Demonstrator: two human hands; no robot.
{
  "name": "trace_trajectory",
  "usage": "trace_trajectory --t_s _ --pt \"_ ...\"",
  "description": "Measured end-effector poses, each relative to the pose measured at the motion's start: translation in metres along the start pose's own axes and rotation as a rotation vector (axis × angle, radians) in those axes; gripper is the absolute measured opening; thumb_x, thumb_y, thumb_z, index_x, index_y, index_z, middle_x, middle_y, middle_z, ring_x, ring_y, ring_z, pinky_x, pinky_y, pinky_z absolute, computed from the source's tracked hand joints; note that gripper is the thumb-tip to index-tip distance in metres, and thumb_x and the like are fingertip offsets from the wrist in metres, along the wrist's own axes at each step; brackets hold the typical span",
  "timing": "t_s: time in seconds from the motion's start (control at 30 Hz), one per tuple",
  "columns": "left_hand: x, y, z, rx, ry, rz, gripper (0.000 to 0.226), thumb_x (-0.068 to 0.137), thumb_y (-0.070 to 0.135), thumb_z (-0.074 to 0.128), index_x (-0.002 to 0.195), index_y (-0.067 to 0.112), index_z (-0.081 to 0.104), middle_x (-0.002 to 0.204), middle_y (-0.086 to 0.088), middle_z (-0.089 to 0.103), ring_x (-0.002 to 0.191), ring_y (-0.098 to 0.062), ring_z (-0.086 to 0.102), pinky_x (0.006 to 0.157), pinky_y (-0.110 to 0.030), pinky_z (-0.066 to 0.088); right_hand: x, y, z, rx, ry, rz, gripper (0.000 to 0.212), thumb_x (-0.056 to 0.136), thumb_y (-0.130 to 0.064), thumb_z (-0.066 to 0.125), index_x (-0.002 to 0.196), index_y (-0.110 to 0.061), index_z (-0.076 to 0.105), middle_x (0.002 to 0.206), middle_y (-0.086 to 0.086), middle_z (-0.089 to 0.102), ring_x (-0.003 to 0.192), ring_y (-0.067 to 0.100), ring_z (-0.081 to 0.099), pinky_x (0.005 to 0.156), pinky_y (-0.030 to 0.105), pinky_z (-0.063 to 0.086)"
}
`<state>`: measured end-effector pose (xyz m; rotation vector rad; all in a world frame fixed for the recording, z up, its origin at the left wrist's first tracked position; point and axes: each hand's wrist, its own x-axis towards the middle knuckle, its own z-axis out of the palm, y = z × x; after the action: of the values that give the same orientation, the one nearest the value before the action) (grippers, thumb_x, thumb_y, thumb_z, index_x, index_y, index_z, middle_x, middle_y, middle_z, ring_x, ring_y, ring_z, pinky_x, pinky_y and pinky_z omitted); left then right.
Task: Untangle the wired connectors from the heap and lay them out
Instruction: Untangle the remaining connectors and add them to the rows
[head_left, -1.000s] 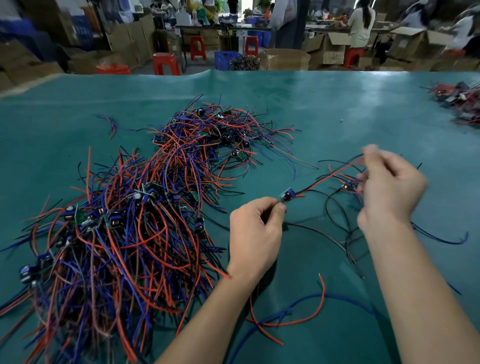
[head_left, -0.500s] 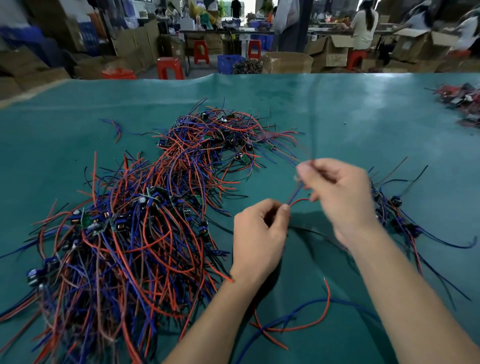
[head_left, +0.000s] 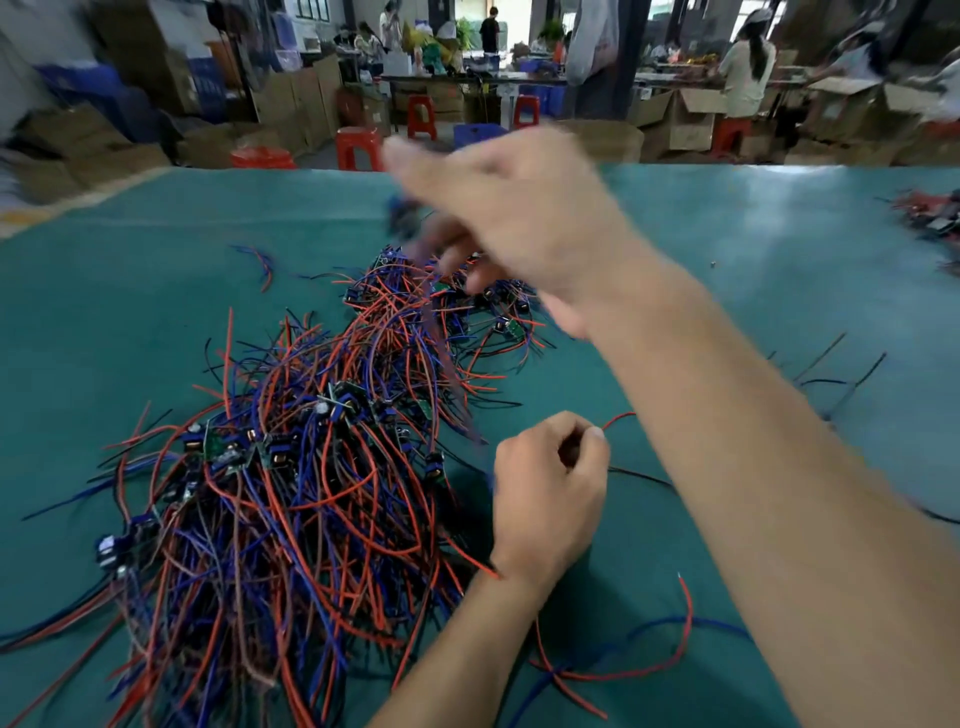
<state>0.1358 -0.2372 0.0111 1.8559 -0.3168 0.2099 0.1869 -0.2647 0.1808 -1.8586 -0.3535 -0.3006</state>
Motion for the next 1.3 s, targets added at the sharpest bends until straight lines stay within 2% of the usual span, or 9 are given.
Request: trace_trajectory --t_s 0.1,0.2,0.33,0.53,0.8,0.93,1.07,1.2,1.3 --pt "0.001 0.001 -0.001 -0.009 0.003 -0.006 0.036 0.091 0.016 0.059 0.057 0.022 0.047 0.057 -0.005 0.045 0.05 -0.008 0.037 0.056 -0.027 0.033 0.038 0.032 0.021 -0.383 -0.109 0.142 0.036 0.101 -0.029 0.056 0.102 0.002 0.074 0.083 0.008 0.078 0.063 0.02 0.07 0.048 0.03 0.055" --pt "0.0 0.001 -0.001 0.037 0.005 0.018 0.03 0.09 0.019 0.059 0.062 0.013 0.053 0.053 -0.001 0.047 0.053 -0.017 0.044 0.057 -0.036 0.039 0.06 0.079 0.013 -0.786 -0.132 0.263 0.032 0.092 -0.009 0.049 0.113 -0.009 0.073 0.115 0.021 0.071 0.091 0.037 0.071 0.084 0.045 0.061" --pt "0.0 -0.002 0.0 0.021 0.005 0.019 0.022 0.089 0.022 0.059 0.071 0.011 0.064 0.062 -0.003 0.063 0.061 -0.022 0.058 0.061 -0.036 0.046 0.058 0.129 -0.002 -0.981 -0.302 0.384 0.055 0.088 -0.002 0.048 0.139 -0.022 0.06 0.14 0.018 0.059 0.113 0.036 0.066 0.093 0.038 0.057" --pt "0.001 -0.001 -0.001 0.047 0.005 0.022 0.019 0.085 0.019 0.056 0.069 0.011 0.062 0.062 -0.001 0.065 0.06 -0.018 0.057 0.059 -0.035 0.045 0.045 0.157 -0.01 -0.983 -0.105 0.348 0.015 0.088 -0.015 0.07 0.095 -0.028 0.072 0.12 0.016 0.068 0.105 0.038 0.066 0.092 0.04 0.056" --pt "0.001 -0.001 -0.001 0.083 0.035 0.039 0.018 0.089 0.021 0.061 0.075 0.012 0.068 0.065 -0.002 0.065 0.065 -0.019 0.058 0.067 -0.037 0.046 0.011 0.15 -0.058 -0.766 0.185 0.282 0.022 0.092 -0.017 0.066 0.11 -0.024 0.076 0.111 -0.001 0.074 0.108 0.03 0.068 0.099 0.043 0.052" --pt "0.003 -0.004 0.0 0.073 0.054 0.031 0.016 0.09 0.019 0.061 0.076 0.012 0.067 0.063 -0.001 0.065 0.062 -0.015 0.057 0.066 -0.037 0.046 -0.03 0.136 -0.078 -0.236 0.346 0.283 0.025 0.097 -0.002 0.06 0.111 -0.02 0.071 0.103 0.004 0.064 0.073 0.026 0.074 0.073 0.039 0.063" --pt "0.003 -0.003 0.0 -0.062 0.087 -0.024 0.009 0.094 0.016 0.058 0.093 0.016 0.066 0.068 0.0 0.07 0.067 -0.019 0.065 0.071 -0.038 0.053 -0.067 0.121 -0.08 0.29 0.328 0.289 0.025 0.097 0.007 0.057 0.106 -0.011 0.072 0.091 0.005 0.056 0.069 0.026 0.072 0.062 0.029 0.06" --pt "0.002 -0.003 0.001 -0.093 0.102 -0.025 0.013 0.098 0.018 0.056 0.11 0.019 0.062 0.072 0.0 0.071 0.064 -0.01 0.062 0.069 -0.026 0.048 -0.093 0.129 -0.068 0.338 0.269 0.33 0.019 0.098 0.002 0.059 0.098 -0.012 0.072 0.077 -0.004 0.061 0.044 0.013 0.052 0.036 0.021 0.036" --pt "0.003 -0.003 0.002 -0.073 0.096 -0.037 0.016 0.1 0.021 0.054 0.115 0.019 0.06 0.076 0.001 0.071 0.065 -0.011 0.062 0.071 -0.031 0.05 -0.101 0.136 -0.061 0.343 0.263 0.339 0.02 0.097 0.0 0.06 0.093 -0.016 0.072 0.073 -0.007 0.063 0.041 0.01 0.042 0.034 0.018 0.024"
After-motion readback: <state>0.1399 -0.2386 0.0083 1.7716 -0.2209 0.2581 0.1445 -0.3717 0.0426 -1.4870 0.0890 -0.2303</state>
